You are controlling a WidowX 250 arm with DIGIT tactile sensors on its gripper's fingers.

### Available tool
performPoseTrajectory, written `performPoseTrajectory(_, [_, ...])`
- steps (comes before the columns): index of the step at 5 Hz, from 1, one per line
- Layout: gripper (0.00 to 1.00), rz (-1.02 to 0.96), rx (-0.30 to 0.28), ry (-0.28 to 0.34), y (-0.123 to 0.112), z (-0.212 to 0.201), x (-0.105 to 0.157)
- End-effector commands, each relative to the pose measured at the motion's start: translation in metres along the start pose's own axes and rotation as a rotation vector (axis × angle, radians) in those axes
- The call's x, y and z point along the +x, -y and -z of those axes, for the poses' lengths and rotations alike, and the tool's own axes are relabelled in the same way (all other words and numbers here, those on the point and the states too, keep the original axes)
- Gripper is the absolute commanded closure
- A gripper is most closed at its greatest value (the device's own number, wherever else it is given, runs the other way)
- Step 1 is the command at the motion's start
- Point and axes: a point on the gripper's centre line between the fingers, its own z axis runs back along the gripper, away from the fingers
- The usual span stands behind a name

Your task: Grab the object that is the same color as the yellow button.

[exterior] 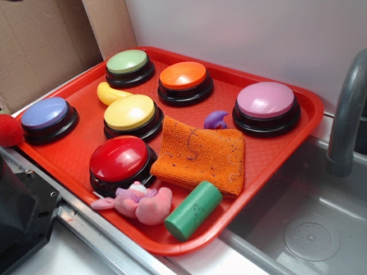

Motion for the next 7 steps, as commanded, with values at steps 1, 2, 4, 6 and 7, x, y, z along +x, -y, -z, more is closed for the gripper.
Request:
performPoseTrajectory(1, [0.00, 0.000, 0.000, 0.000, 0.000, 0.000, 0.000])
performPoseTrajectory(2, [0.00, -0.224, 0.054, 0.029, -0.007, 0.013, 0.019])
performPoseTrajectory(4, [0.00, -0.700, 0.016, 0.069, -0.037, 0.051, 0.053])
performPoseTrajectory(6, [0.00, -1.165, 0.086, 0.184, -0.069, 0.104, 0.078])
performPoseTrajectory(7, [0.00, -1.282, 0.124, 0.207, -0.087, 0.126, 0.088])
